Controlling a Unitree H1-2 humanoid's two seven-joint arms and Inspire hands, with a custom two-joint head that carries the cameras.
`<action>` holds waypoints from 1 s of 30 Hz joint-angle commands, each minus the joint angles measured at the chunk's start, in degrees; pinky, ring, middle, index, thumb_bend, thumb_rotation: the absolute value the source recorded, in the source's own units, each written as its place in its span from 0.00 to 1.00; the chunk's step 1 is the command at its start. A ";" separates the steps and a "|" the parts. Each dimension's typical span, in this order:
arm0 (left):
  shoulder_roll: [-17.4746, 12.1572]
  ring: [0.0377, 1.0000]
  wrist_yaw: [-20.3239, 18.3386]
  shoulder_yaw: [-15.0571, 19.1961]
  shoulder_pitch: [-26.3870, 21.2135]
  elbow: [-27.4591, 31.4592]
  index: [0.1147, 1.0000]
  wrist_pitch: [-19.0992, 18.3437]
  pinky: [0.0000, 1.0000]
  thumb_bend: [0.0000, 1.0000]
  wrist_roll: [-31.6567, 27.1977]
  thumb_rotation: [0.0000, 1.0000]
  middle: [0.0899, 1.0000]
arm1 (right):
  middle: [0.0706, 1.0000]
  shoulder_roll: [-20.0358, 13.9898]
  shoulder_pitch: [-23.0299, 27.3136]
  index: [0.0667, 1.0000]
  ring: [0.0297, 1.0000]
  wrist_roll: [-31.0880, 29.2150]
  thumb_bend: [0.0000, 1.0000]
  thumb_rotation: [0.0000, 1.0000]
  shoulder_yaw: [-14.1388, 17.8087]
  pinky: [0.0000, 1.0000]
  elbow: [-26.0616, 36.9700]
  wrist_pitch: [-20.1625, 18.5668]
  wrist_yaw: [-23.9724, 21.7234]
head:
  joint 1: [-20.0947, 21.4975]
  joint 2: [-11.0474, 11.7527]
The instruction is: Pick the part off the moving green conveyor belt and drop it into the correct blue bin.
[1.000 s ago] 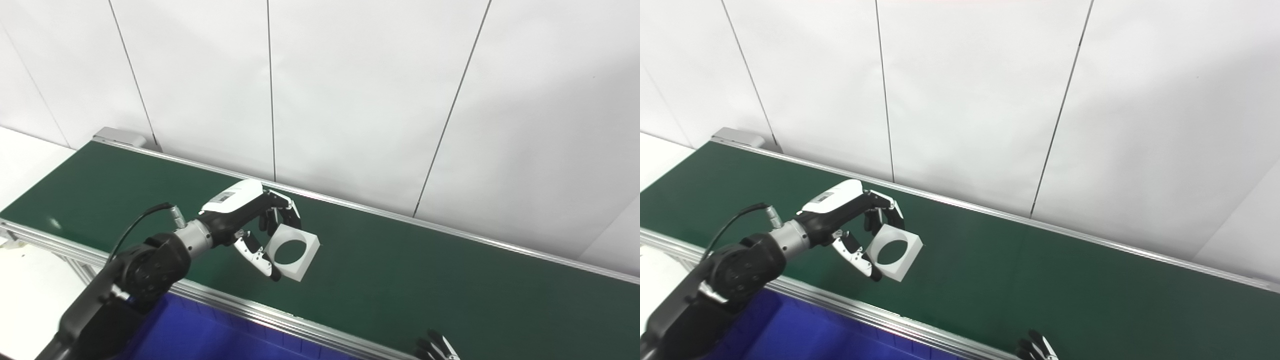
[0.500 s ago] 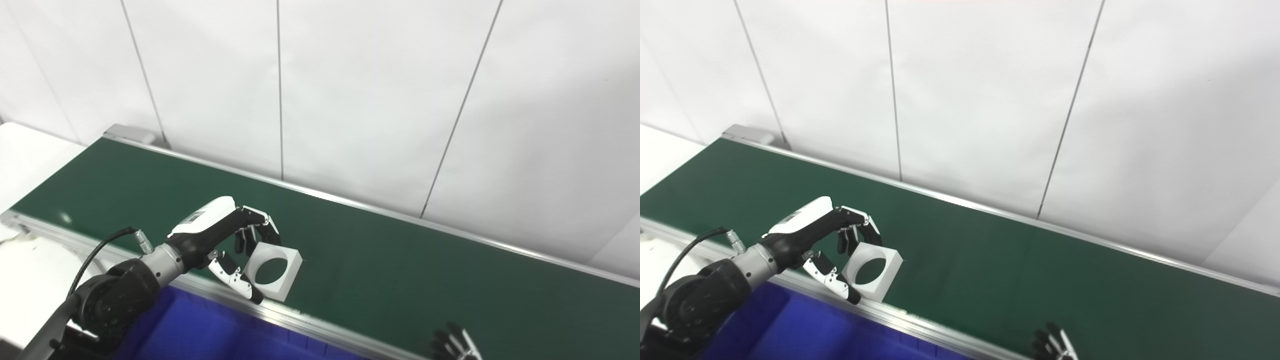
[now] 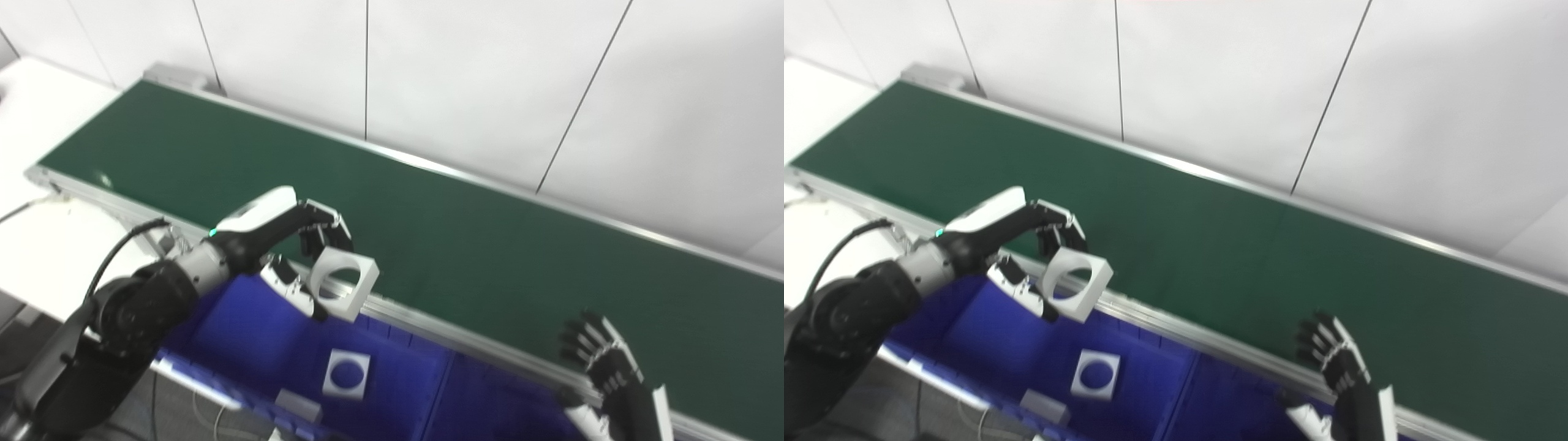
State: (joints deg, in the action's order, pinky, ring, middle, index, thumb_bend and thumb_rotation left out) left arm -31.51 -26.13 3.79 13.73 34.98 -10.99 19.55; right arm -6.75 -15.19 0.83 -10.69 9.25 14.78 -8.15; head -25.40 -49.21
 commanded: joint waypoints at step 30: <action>3.61 0.37 6.94 -9.37 3.51 -18.18 0.45 7.88 0.35 0.50 8.13 0.00 0.42 | 0.79 0.56 0.26 0.86 0.75 -2.23 0.77 0.56 1.41 0.69 4.63 -2.41 -0.41 | 1.40 -3.05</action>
State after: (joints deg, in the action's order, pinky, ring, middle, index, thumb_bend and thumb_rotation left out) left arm -27.56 -20.87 -5.58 17.75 16.76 -5.25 27.06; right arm -6.57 -15.10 -0.77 -9.55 11.94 12.35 -8.44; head -24.08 -52.29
